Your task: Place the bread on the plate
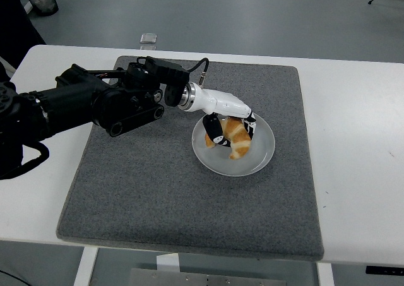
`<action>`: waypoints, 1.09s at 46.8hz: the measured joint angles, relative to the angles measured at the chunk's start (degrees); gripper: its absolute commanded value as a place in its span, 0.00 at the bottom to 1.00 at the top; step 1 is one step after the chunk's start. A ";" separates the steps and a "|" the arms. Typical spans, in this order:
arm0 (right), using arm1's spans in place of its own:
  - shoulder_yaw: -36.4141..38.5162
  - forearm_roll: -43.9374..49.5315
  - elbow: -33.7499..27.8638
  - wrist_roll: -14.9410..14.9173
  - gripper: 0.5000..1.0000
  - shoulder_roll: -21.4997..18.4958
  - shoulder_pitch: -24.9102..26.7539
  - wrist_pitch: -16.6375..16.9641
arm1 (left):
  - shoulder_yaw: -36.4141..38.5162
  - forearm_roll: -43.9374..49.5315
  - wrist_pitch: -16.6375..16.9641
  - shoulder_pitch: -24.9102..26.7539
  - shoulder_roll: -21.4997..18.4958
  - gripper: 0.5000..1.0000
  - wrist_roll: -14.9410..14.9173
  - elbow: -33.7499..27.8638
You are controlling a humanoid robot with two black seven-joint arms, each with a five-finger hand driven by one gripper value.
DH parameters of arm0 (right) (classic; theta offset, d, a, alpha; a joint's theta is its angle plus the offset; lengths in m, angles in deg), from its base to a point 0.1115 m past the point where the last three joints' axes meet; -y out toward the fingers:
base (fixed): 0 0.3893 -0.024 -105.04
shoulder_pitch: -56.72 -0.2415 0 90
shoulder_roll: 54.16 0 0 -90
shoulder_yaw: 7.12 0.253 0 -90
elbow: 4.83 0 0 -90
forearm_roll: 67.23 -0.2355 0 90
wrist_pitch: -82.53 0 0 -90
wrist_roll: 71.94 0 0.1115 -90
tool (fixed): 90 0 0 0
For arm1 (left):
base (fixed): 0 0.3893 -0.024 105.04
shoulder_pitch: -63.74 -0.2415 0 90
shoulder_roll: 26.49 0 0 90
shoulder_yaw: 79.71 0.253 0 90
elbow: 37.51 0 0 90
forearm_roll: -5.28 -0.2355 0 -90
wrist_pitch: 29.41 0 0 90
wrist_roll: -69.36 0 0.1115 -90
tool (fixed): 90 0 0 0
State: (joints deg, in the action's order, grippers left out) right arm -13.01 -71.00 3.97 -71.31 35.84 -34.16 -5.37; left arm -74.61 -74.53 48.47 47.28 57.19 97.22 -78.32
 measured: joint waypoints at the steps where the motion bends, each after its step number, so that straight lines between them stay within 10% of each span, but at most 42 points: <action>1: 0.00 0.00 0.00 -0.01 0.90 0.00 0.00 0.00 | 0.00 0.01 0.00 -0.08 0.00 0.00 0.00 0.22; 14: 0.00 0.00 0.00 0.00 0.90 0.00 0.01 0.00 | -0.02 0.02 1.80 -0.89 0.04 0.02 0.00 1.52; 24: 0.00 0.01 0.00 -0.01 0.90 0.00 0.00 0.00 | -0.08 0.95 2.45 -1.02 0.03 0.64 0.02 1.88; 33: 0.00 0.00 0.00 0.00 0.91 0.00 0.00 0.00 | -0.30 1.91 2.54 -1.03 0.08 0.98 0.03 1.81; 51: 0.00 0.01 0.00 0.00 0.90 0.00 0.00 0.00 | -1.13 11.83 2.55 -0.27 0.15 0.98 0.09 1.63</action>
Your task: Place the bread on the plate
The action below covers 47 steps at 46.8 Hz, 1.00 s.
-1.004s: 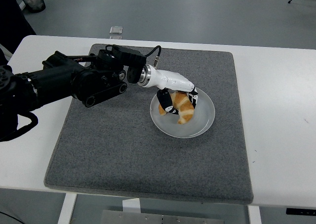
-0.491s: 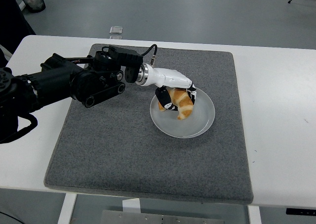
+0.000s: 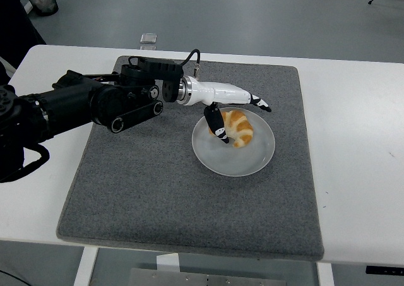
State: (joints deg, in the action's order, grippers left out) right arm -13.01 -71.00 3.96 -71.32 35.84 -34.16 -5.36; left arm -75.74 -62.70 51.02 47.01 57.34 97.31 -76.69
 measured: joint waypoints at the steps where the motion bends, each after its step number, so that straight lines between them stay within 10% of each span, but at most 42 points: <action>1: 0.00 0.00 0.00 0.00 0.90 0.00 0.00 0.00 | -0.04 1.47 0.00 0.14 0.00 0.98 0.00 0.01; 47: 0.00 0.04 0.00 -0.01 0.90 0.00 0.00 0.01 | -26.38 82.97 2.31 -15.96 -1.20 0.99 -1.46 15.82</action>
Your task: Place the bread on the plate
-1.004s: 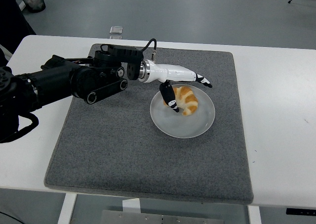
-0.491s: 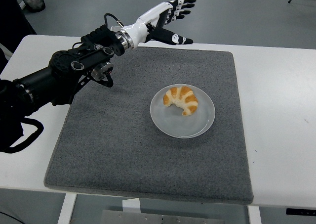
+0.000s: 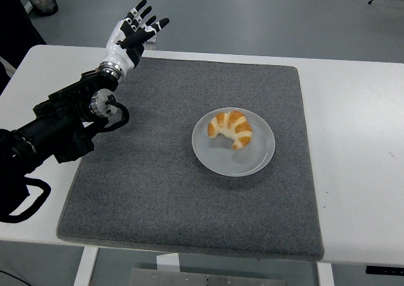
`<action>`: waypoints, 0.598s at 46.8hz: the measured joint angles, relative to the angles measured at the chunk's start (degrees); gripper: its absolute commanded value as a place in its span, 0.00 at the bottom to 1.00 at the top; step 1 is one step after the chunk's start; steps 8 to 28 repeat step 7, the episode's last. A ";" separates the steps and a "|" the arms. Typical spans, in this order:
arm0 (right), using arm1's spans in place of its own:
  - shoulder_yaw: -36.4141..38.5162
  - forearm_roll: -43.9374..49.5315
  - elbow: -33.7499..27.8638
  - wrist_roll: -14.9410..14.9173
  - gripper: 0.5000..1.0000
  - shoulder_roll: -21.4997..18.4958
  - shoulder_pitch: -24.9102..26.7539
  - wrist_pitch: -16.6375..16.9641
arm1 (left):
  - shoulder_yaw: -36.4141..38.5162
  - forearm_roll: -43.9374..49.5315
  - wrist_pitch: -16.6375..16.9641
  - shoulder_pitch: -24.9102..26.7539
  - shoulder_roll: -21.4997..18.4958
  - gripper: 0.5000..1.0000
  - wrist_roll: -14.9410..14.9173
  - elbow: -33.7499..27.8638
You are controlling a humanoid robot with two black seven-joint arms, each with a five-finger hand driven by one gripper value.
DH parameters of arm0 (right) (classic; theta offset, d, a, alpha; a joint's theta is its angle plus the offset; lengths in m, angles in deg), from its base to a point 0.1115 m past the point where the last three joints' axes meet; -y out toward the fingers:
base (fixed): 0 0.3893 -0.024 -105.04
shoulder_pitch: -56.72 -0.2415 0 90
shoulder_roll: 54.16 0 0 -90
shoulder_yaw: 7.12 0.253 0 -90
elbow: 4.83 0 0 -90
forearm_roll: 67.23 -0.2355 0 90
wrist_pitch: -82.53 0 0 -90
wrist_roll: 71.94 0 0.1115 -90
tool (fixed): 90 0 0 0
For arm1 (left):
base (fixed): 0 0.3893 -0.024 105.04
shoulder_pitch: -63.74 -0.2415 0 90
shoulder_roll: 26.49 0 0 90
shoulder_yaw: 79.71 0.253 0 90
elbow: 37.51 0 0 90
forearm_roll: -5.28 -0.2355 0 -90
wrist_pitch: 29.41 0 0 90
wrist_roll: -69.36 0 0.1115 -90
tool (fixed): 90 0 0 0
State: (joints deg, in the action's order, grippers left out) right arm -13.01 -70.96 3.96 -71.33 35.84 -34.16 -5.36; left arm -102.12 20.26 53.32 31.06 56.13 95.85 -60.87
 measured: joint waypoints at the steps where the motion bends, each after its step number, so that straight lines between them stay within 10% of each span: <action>1: 0.00 -0.01 0.00 0.00 0.90 0.00 0.00 0.00 | -0.85 0.09 0.12 -0.44 0.02 0.98 -0.02 -0.07; 28: 0.00 -0.05 0.00 0.00 0.90 0.00 0.00 0.00 | -5.57 0.16 0.49 -2.82 0.57 0.99 -0.44 -0.18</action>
